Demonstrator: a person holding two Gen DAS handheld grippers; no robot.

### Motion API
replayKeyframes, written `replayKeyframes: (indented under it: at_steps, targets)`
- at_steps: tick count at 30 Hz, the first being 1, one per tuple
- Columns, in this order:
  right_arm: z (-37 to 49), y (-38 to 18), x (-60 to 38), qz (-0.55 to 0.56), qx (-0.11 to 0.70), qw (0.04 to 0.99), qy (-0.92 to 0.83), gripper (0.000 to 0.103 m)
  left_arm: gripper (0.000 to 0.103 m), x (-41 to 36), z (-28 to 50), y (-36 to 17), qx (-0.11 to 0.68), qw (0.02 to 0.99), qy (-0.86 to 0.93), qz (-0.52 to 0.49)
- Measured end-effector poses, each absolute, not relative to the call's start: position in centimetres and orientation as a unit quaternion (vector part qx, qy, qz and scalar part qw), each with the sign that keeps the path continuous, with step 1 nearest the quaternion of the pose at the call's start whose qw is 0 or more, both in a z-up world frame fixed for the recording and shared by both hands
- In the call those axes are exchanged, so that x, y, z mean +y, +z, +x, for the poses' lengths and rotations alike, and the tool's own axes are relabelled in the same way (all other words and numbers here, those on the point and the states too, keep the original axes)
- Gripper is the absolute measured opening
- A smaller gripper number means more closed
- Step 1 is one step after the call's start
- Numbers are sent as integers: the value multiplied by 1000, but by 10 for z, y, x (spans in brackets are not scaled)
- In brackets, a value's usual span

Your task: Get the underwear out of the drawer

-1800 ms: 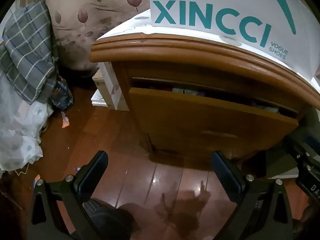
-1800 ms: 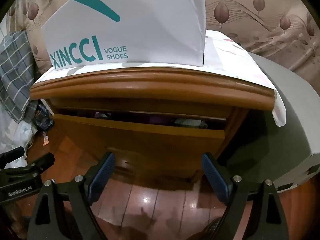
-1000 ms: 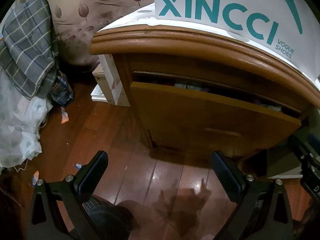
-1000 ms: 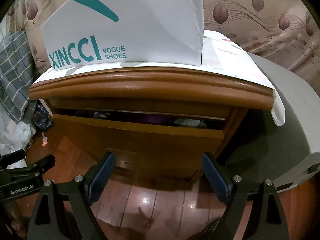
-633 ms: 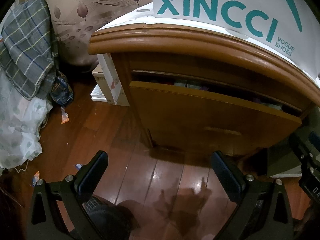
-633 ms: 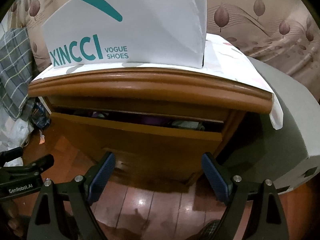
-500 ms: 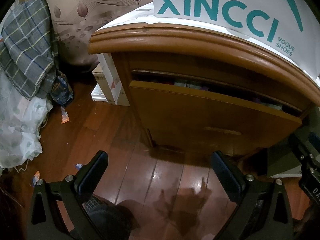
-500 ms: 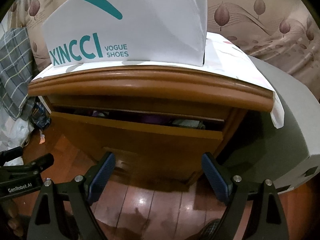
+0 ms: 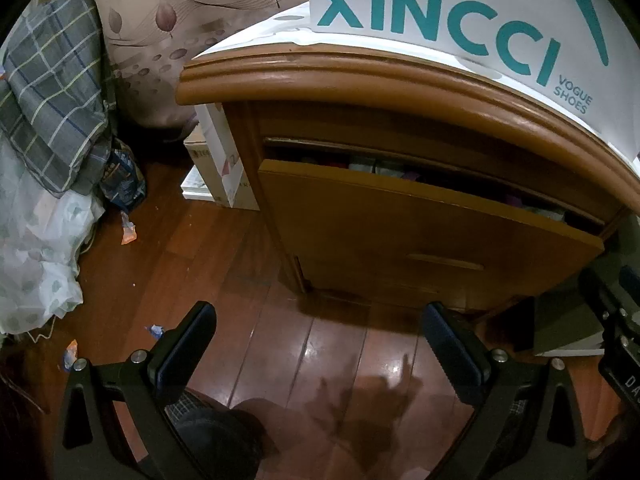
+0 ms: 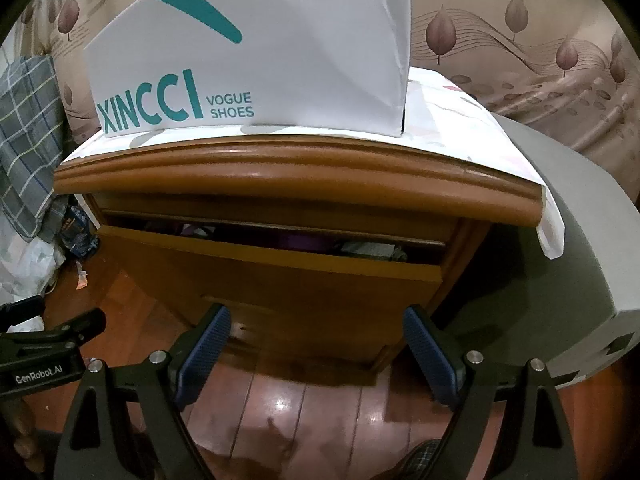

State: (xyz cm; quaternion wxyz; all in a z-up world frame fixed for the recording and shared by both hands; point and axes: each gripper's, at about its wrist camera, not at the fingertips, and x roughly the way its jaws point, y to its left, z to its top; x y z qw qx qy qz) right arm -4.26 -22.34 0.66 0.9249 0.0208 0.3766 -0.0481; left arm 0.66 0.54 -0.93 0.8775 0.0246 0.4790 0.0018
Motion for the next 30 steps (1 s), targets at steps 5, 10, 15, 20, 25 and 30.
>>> replayKeyframes:
  at_steps: [5, 10, 15, 20, 25, 30]
  targets:
    - [-41, 5, -225, 26, 380, 923, -46, 90, 102, 5, 7, -10, 480, 877, 2, 24]
    - [-42, 5, -226, 29, 381, 923, -48, 90, 102, 6, 8, -10, 481, 877, 1, 24]
    - [-41, 5, -226, 26, 383, 922, -47, 90, 102, 6, 8, -13, 482, 876, 4, 23]
    - [-41, 5, -225, 24, 386, 921, -48, 90, 102, 7, 9, -14, 484, 875, 3, 19]
    - [-42, 6, -226, 25, 385, 921, -49, 90, 102, 6, 10, -15, 484, 875, 4, 17]
    - [-41, 5, -228, 28, 387, 920, -49, 90, 102, 6, 10, -17, 489, 872, 3, 11]
